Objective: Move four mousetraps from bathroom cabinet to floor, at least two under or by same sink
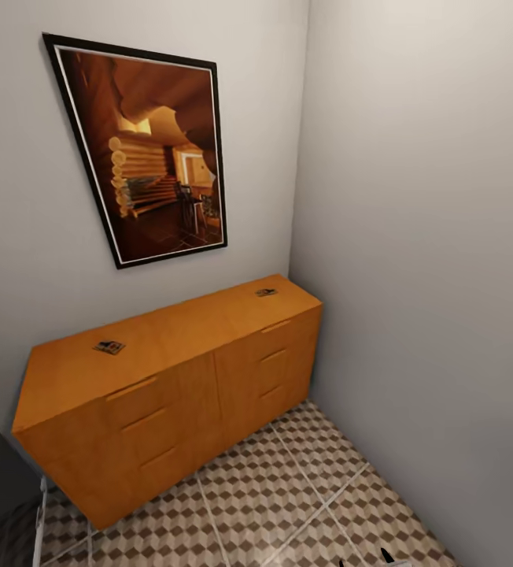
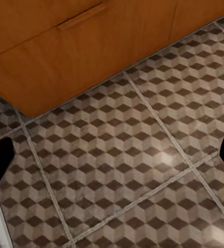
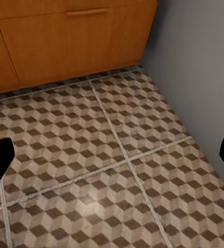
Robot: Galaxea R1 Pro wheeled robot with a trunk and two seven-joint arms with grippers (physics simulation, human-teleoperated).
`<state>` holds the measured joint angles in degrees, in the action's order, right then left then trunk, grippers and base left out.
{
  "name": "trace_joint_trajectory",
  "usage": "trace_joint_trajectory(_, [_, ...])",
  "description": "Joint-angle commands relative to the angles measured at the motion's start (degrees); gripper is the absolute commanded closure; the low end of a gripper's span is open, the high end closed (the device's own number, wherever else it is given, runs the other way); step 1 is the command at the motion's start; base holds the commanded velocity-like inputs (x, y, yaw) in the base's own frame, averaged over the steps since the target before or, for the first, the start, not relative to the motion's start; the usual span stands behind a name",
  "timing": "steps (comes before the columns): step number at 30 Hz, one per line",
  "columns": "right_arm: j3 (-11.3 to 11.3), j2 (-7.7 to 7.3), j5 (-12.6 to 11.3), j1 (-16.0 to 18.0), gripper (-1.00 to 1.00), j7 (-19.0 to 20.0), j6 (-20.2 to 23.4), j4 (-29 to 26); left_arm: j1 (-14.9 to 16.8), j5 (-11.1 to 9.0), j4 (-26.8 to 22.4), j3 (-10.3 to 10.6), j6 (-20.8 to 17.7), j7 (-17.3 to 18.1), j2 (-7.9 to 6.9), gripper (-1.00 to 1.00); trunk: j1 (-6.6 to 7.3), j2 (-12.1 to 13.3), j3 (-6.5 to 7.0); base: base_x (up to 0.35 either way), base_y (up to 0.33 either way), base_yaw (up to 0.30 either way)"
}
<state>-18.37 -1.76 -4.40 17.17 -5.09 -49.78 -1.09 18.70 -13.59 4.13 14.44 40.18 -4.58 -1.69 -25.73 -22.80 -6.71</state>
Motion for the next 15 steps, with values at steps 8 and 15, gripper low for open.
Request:
trace_joint_trajectory(8, [-0.53,0.0,-0.43,0.05,-1.0,-0.18,-0.09,0.03,0.08,-0.21,0.18,0.5,0.26,-0.25,0.02,-1.0,-0.05,-0.11,0.42,0.043,0.033,-0.219])
trace_joint_trajectory(15, [-0.53,0.03,-0.41,0.05,-1.0,-0.18,-0.06,0.03,0.08,-0.21,0.18,0.5,0.25,-0.25,0.02,-1.0,-0.05,-0.11,0.88,0.004,0.003,-0.219])
